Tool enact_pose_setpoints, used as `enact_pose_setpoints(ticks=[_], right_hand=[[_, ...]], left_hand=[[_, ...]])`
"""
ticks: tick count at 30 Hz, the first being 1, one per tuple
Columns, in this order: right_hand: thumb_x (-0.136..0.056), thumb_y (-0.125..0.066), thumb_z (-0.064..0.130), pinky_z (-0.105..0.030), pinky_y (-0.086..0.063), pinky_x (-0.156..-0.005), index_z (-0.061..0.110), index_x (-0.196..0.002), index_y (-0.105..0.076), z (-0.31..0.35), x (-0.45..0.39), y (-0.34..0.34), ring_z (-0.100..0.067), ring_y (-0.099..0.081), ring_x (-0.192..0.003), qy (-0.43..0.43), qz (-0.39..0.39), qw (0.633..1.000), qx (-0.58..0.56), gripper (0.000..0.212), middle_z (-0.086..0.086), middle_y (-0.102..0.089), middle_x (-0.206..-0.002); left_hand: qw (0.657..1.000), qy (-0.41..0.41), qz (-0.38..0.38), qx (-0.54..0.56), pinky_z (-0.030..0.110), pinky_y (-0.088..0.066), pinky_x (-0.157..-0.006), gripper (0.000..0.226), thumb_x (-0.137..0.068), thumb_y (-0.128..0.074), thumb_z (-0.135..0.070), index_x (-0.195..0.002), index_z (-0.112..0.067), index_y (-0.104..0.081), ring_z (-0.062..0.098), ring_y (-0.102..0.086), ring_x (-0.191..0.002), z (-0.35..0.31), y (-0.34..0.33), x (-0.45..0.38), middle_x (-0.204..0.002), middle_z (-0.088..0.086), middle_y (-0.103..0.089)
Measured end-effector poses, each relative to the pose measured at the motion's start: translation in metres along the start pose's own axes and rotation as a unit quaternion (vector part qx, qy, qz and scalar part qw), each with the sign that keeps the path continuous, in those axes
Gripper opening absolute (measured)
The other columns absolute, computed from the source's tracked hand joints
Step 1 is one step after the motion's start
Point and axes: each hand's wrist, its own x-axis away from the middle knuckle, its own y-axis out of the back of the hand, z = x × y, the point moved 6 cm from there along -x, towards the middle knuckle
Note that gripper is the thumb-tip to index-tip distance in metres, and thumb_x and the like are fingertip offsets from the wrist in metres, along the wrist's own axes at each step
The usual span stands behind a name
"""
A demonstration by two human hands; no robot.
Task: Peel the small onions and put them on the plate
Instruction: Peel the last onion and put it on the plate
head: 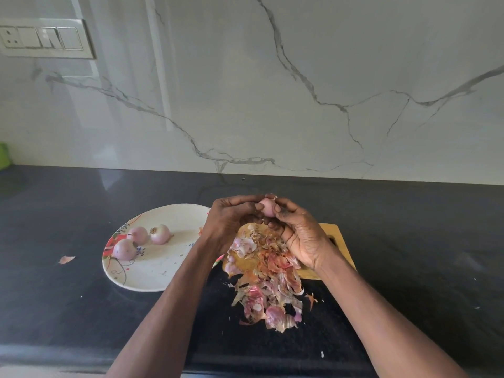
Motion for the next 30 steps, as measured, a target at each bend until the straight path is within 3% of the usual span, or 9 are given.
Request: enact_pose_setpoints(ticks=[4,8,13,16,20,24,27,30], right_hand=[[-0.085,-0.06,0.002,-0.019,-0.058,-0.066,0.001,-0.116,-0.066,-0.003,-0.001,0.001,-0.013,-0.067,-0.072,-0.006,0.0,1.0,-0.024,0.032,-0.012,-0.074,-0.097],[-0.084,-0.062,0.008,-0.019,-0.058,-0.062,-0.001,-0.114,-0.065,-0.004,-0.003,0.004,-0.014,-0.067,-0.07,-0.005,-0.003,0.999,-0.038,0.032,-0.015,-0.07,-0.092],[-0.089,-0.062,0.034,-0.021,-0.053,-0.05,-0.001,-0.118,-0.064,-0.005,-0.006,0.009,-0.017,-0.065,-0.058,-0.009,-0.027,0.999,0.037,0.045,-0.024,-0.073,-0.101],[-0.091,-0.062,0.04,-0.022,-0.05,-0.044,0.0,-0.117,-0.066,-0.005,-0.005,0.011,-0.018,-0.062,-0.052,-0.01,-0.04,0.997,0.061,0.047,-0.022,-0.074,-0.1],[-0.097,-0.055,0.045,-0.023,-0.044,-0.039,0.001,-0.11,-0.069,-0.009,-0.005,0.011,-0.021,-0.059,-0.046,-0.017,-0.048,0.995,0.083,0.048,-0.023,-0.074,-0.092],[-0.1,-0.051,0.048,-0.022,-0.039,-0.037,0.0,-0.105,-0.07,-0.01,-0.004,0.009,-0.019,-0.056,-0.043,-0.017,-0.05,0.99,0.127,0.052,-0.021,-0.072,-0.078],[-0.098,-0.058,0.042,-0.027,-0.042,-0.043,0.006,-0.097,-0.072,-0.003,-0.004,0.018,-0.017,-0.057,-0.05,0.052,-0.108,0.97,0.212,0.038,-0.01,-0.069,-0.073],[-0.093,-0.07,0.02,-0.032,-0.054,-0.057,0.017,-0.102,-0.074,0.013,-0.002,0.018,-0.009,-0.064,-0.071,0.176,-0.125,0.933,0.287,0.01,-0.001,-0.072,-0.088]], left_hand=[[0.999,0.014,-0.008,0.039,0.024,-0.058,-0.063,0.02,-0.081,-0.061,0.016,-0.093,0.008,-0.075,0.022,-0.07,-0.066,0.004,0.0,-0.001,-0.087,0.023,-0.074],[1.0,0.008,-0.014,0.024,0.026,-0.058,-0.06,0.036,-0.086,-0.052,0.02,-0.087,-0.003,-0.08,0.023,-0.07,-0.064,0.007,0.003,-0.002,-0.084,0.021,-0.075],[0.996,0.012,0.031,-0.082,0.029,-0.056,-0.06,0.035,-0.088,-0.056,0.013,-0.11,-0.006,-0.075,0.022,-0.063,-0.065,0.008,0.002,0.0,-0.1,0.017,-0.076],[0.992,-0.006,0.039,-0.123,0.029,-0.051,-0.065,0.03,-0.086,-0.069,0.002,-0.113,-0.009,-0.076,0.024,-0.062,-0.076,0.003,0.003,0.0,-0.105,0.016,-0.076],[0.992,-0.009,0.056,-0.109,0.027,-0.055,-0.089,0.042,-0.078,-0.077,-0.009,-0.12,-0.011,-0.071,0.021,-0.071,-0.107,0.004,-0.002,0.001,-0.114,0.009,-0.075],[0.994,-0.005,0.073,-0.087,0.024,-0.055,-0.09,0.041,-0.086,-0.07,0.003,-0.124,-0.009,-0.067,0.017,-0.07,-0.106,0.007,-0.008,0.002,-0.113,0.01,-0.075],[0.995,-0.012,0.068,-0.07,0.034,-0.056,-0.094,0.031,-0.086,-0.071,-0.007,-0.118,-0.007,-0.07,0.027,-0.07,-0.106,0.008,-0.006,0.001,-0.113,0.017,-0.074],[0.999,0.014,0.041,-0.029,0.042,-0.058,-0.09,0.032,-0.091,-0.066,-0.025,-0.113,-0.002,-0.07,0.034,-0.07,-0.095,0.012,0.0,-0.002,-0.105,0.022,-0.073]])
